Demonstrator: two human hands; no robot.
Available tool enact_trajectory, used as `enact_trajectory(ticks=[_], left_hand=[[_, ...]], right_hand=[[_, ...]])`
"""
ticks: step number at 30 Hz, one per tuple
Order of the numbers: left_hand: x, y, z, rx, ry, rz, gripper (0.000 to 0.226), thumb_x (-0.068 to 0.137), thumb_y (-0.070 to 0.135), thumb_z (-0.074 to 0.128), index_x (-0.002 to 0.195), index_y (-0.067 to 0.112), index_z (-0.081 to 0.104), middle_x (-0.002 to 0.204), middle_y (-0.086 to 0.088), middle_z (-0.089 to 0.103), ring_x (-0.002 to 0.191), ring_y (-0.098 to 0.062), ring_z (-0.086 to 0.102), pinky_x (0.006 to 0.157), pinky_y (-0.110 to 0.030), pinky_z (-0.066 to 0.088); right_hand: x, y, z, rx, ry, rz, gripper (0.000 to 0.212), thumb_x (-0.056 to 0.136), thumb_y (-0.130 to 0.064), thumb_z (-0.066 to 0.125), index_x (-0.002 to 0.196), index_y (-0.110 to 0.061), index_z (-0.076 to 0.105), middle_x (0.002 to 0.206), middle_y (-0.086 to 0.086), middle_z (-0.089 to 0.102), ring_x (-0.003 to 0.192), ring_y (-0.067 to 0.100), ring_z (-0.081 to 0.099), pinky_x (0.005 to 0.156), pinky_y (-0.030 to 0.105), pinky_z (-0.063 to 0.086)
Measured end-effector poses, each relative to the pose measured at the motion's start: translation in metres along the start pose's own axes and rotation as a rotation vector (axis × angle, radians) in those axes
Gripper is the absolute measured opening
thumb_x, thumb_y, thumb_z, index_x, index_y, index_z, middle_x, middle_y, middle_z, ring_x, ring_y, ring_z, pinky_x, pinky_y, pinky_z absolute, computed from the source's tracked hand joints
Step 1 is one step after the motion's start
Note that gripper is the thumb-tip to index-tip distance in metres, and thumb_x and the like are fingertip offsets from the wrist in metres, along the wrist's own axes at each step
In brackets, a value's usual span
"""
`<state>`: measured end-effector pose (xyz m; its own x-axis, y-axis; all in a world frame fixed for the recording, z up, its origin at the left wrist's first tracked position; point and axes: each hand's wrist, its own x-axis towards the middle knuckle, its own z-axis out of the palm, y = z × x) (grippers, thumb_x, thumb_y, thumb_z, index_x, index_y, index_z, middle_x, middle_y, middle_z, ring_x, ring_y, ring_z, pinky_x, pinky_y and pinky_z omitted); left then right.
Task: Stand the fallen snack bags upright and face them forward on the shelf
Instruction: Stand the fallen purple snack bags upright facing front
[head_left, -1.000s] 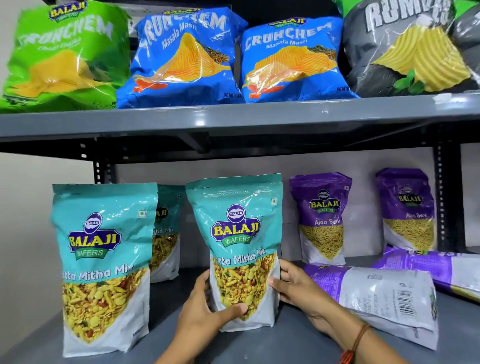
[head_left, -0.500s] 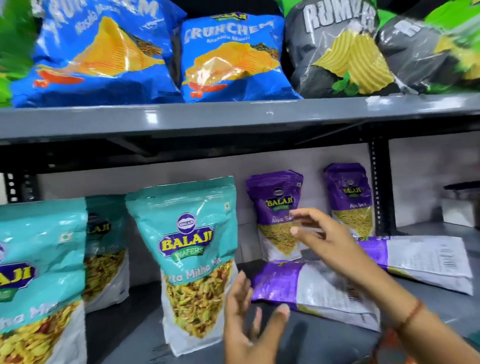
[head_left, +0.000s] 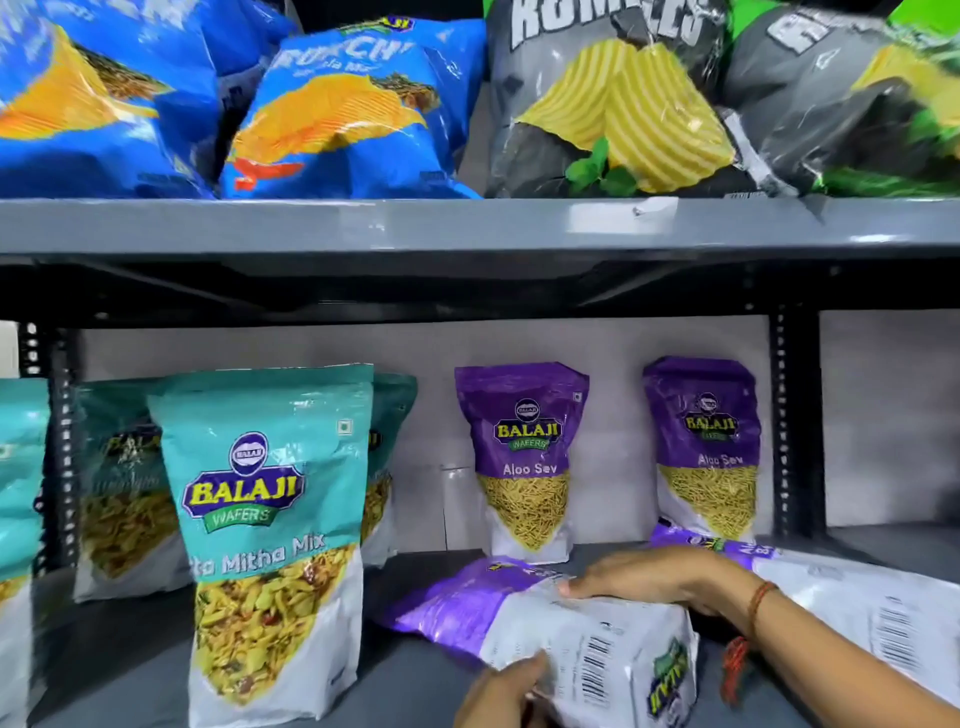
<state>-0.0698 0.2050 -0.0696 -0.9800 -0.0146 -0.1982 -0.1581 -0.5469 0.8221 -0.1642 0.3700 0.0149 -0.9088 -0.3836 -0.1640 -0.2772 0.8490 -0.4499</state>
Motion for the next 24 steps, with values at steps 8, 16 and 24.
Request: enact_trajectory(ticks=[8,16,24], left_hand=[[0.0,0.01,0.025,-0.067,-0.1,0.195,0.045,0.087,-0.021,0.045,0.119,0.005,0.062,0.104,-0.025,0.071,0.092,-0.039,0.068,0.083,-0.046,0.055],[0.025,0.066,0.027,0.287,-0.231,0.612,0.044,0.09,-0.018,0.047,0.114,0.015,0.065,0.103,-0.001,0.079,0.095,-0.016,0.071,0.089,-0.034,0.054],[0.055,0.043,-0.011,0.398,-0.189,0.553,0.032,0.094,-0.015,0.045,0.119,-0.005,0.062,0.122,-0.027,0.068,0.115,-0.036,0.062,0.107,-0.057,0.041]], right_hand=[[-0.023,0.023,0.005,0.664,0.152,-0.238,0.012,0.084,-0.031,0.075,0.093,-0.024,0.077,0.091,-0.003,0.081,0.079,0.009,0.076,0.068,0.021,0.059],[-0.032,0.004,0.023,0.561,0.921,-0.338,0.053,0.074,-0.041,0.079,0.116,-0.035,0.046,0.107,-0.013,0.072,0.102,0.013,0.068,0.088,0.04,0.053],[-0.029,0.02,0.073,0.478,0.894,-0.243,0.052,0.075,-0.034,0.08,0.113,-0.029,0.046,0.094,-0.002,0.075,0.079,0.017,0.07,0.08,0.047,0.057]])
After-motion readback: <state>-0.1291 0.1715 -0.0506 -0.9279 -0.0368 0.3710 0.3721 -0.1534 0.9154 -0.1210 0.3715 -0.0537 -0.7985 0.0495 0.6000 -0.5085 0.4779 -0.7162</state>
